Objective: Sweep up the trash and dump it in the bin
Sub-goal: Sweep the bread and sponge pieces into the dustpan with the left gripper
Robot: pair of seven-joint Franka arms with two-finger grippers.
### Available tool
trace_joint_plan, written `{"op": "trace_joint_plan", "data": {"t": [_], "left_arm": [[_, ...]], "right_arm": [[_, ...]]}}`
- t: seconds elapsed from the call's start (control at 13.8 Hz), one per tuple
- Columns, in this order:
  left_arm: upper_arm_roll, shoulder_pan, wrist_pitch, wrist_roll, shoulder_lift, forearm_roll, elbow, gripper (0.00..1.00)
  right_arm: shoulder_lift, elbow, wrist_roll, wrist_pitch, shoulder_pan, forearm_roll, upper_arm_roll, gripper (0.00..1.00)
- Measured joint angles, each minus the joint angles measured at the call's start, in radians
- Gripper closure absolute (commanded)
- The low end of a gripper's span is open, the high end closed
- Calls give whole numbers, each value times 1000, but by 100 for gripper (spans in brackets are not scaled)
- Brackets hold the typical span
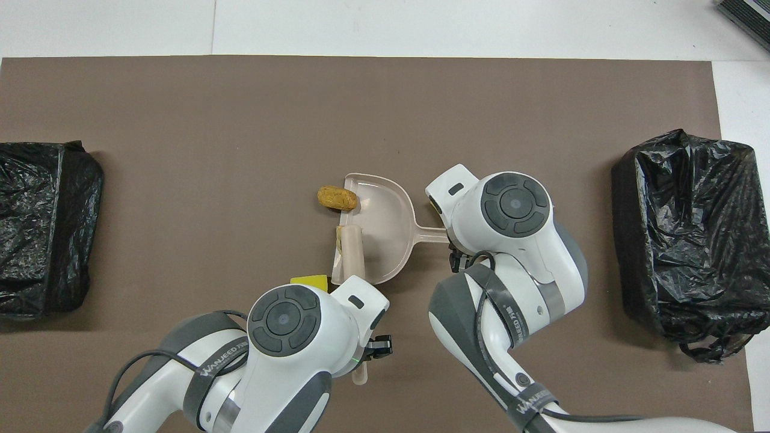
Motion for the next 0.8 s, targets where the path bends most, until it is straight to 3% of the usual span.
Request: {"op": "trace_joint_plan", "data": {"t": [0.29, 0.8], "left_arm": [[18, 19, -307, -30, -114, 1, -10, 100], [8, 26, -315, -431, -209, 1, -148, 100]], "right_arm": [[0, 0, 0, -7, -2, 0, -1, 100], [-2, -6, -20, -10, -2, 0, -1, 100]]}}
